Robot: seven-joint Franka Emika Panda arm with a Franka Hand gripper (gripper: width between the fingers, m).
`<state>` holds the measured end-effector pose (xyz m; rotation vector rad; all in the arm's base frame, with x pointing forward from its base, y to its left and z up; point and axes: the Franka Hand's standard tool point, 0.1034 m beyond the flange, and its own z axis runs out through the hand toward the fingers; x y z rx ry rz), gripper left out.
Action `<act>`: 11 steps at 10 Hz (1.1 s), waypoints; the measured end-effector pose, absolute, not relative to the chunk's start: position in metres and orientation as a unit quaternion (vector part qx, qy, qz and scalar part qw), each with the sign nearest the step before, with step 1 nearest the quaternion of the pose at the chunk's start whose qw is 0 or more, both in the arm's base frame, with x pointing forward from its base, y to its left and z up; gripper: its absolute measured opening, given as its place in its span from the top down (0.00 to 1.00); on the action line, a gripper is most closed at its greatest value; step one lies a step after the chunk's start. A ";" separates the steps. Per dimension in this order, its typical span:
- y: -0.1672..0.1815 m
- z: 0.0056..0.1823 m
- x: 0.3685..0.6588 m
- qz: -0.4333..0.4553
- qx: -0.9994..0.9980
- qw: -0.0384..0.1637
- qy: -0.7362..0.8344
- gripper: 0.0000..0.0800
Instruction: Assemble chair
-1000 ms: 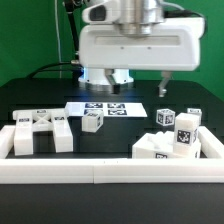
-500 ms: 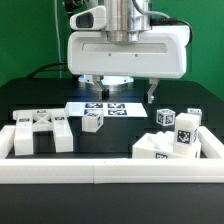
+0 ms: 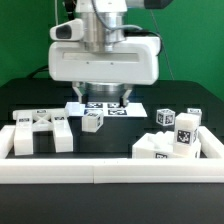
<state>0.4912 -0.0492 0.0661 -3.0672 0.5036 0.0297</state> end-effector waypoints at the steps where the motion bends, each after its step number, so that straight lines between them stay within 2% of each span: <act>1: -0.055 0.063 0.487 0.007 -0.987 0.014 0.158 0.19; 7: -0.054 0.060 0.481 0.028 -0.988 0.018 0.151 0.19; 8: -0.055 0.059 0.469 0.079 -0.987 0.030 0.134 0.19; 11: -0.059 0.057 0.467 0.179 -0.974 0.056 0.124 0.19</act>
Offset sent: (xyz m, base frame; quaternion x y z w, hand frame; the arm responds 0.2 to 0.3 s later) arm 0.0000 0.0000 0.0000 0.0000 0.0000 0.0000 1.0000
